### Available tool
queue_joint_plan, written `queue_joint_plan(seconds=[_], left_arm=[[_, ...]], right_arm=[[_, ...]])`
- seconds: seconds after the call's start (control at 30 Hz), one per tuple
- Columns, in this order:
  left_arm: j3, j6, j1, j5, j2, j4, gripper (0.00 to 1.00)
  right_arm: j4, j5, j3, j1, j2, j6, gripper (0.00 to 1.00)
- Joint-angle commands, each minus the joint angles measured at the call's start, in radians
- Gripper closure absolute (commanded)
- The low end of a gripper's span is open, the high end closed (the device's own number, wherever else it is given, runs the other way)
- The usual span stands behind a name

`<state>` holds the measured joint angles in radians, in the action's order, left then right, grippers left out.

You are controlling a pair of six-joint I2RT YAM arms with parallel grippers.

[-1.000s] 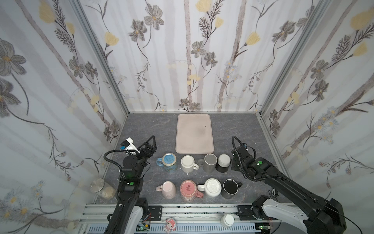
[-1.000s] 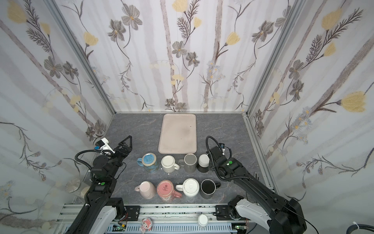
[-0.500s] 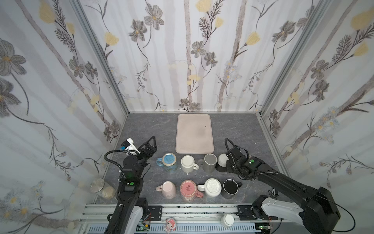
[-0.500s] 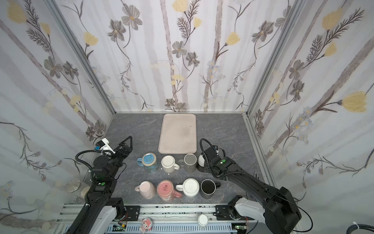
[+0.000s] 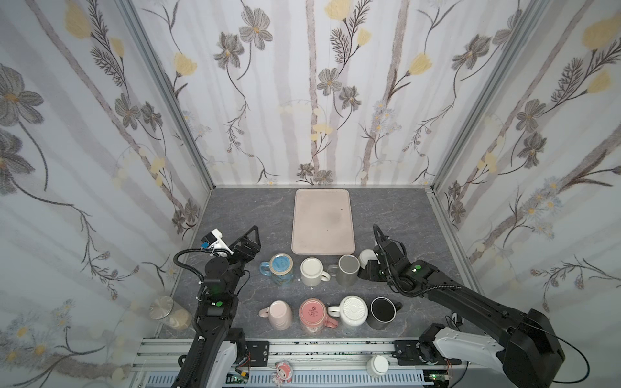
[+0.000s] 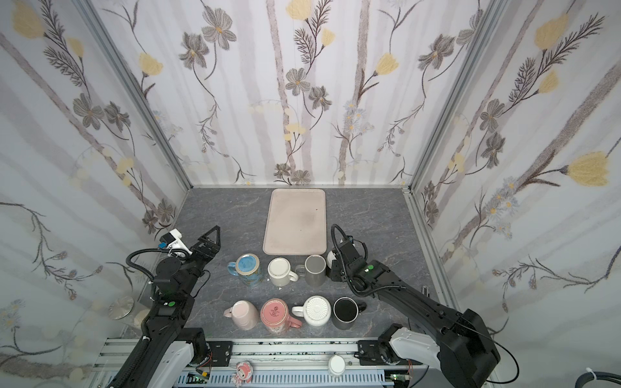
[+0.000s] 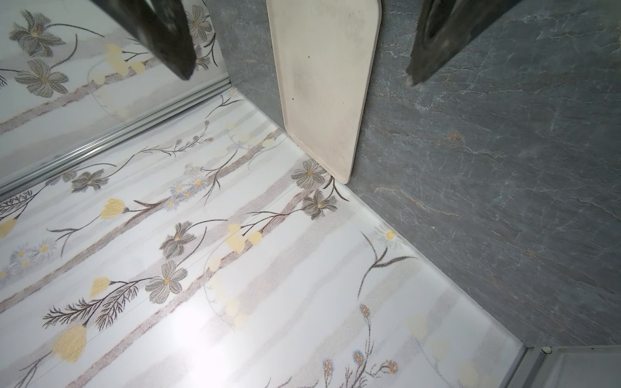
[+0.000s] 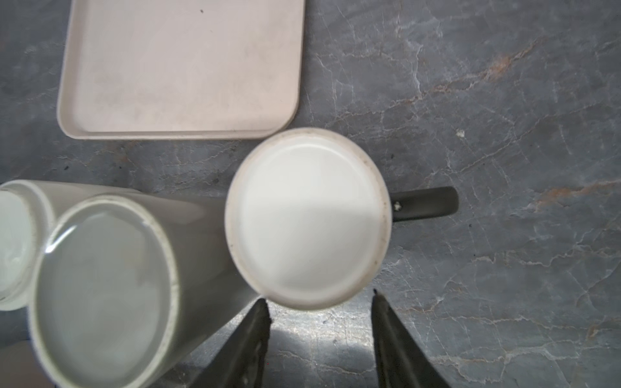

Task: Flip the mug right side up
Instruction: 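Close the right gripper on the white-and-black mug's body and lift it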

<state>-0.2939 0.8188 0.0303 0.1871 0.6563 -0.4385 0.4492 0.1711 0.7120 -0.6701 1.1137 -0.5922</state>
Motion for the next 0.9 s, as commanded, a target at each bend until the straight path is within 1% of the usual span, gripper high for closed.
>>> queue_joint_plan(seconds=[0.0, 0.07, 0.1, 0.17, 0.23, 0.27, 0.3, 0.37, 0.47, 0.53, 0.63, 0.77, 0.87], left_arm=[[0.001, 0.003, 0.0, 0.007, 0.005, -0.036, 0.0], [0.001, 0.003, -0.001, 0.011, 0.009, -0.04, 0.0], [0.002, 0.003, 0.0, 0.011, 0.011, -0.04, 0.0], [0.002, 0.004, -0.001, 0.011, 0.011, -0.041, 0.0], [0.006, 0.006, 0.0, 0.013, 0.01, -0.043, 0.0], [0.007, 0.008, -0.001, 0.015, 0.008, -0.043, 0.0], [0.007, 0.009, -0.001, 0.017, 0.006, -0.041, 0.0], [0.006, 0.01, 0.0, 0.02, -0.001, -0.037, 0.0], [0.008, 0.01, -0.001, 0.021, -0.012, -0.033, 0.0], [0.009, 0.01, -0.001, 0.025, -0.017, -0.029, 0.0], [0.009, 0.008, 0.0, 0.031, -0.023, -0.025, 0.0], [0.016, 0.009, 0.0, 0.037, -0.027, -0.033, 0.0], [0.022, 0.014, 0.0, 0.04, -0.024, -0.045, 0.0]], right_arm=[[-0.081, 0.052, -0.01, 0.014, -0.056, 0.095, 0.23], [-0.11, 0.037, -0.016, 0.04, -0.077, 0.115, 0.14], [-0.131, 0.003, -0.02, 0.064, -0.082, 0.121, 0.11], [-0.178, -0.068, -0.036, 0.125, -0.093, 0.116, 0.08], [-0.258, -0.166, -0.075, 0.209, -0.115, 0.08, 0.07], [-0.296, -0.201, -0.096, 0.27, -0.127, 0.047, 0.07], [-0.327, -0.223, -0.115, 0.325, -0.14, 0.013, 0.08], [-0.355, -0.231, -0.135, 0.421, -0.144, -0.038, 0.14], [-0.335, -0.227, -0.111, 0.503, -0.065, -0.056, 0.27], [-0.301, -0.219, -0.08, 0.513, 0.017, -0.04, 0.32], [-0.262, -0.202, -0.049, 0.509, 0.119, 0.012, 0.34], [-0.262, -0.154, -0.063, 0.493, 0.156, 0.046, 0.36], [-0.258, -0.107, -0.068, 0.455, 0.163, 0.056, 0.36]])
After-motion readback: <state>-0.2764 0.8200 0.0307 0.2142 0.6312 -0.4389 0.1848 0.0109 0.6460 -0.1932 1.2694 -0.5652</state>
